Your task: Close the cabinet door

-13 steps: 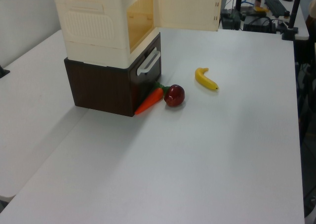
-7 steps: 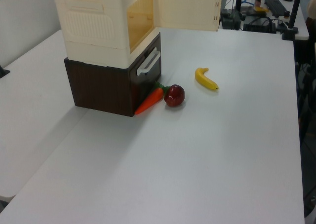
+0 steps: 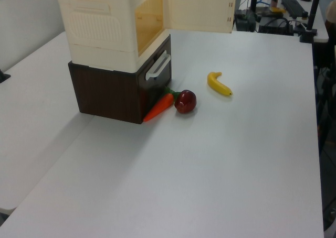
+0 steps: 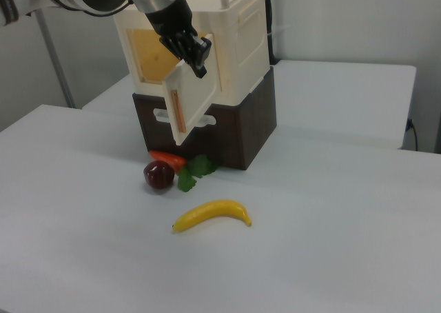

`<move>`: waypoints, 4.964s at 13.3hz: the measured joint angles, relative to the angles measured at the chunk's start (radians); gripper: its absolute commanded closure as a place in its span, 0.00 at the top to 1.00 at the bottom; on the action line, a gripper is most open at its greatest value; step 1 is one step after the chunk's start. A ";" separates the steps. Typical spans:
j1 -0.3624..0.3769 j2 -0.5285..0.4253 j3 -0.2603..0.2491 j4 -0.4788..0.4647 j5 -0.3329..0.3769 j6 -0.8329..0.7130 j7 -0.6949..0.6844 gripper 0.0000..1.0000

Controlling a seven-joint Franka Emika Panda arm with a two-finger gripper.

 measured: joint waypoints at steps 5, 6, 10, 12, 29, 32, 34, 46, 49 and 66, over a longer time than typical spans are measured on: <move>0.015 0.013 0.014 -0.003 0.091 0.003 0.000 0.00; 0.023 0.013 0.015 -0.003 0.109 0.003 0.000 0.00; 0.073 0.013 0.020 -0.005 0.143 0.003 0.001 0.00; 0.100 0.013 0.021 -0.011 0.145 0.003 0.002 0.00; 0.240 0.118 0.022 -0.076 0.145 0.459 0.006 0.00; 0.254 0.133 0.022 -0.076 0.145 0.537 0.006 0.00; 0.259 0.142 0.022 -0.076 0.145 0.595 0.006 0.00; 0.259 0.186 0.022 -0.081 0.137 0.756 0.006 0.00; 0.260 0.186 0.022 -0.089 0.137 0.775 0.006 0.00; 0.251 0.009 0.017 -0.119 0.057 -0.159 -0.053 0.00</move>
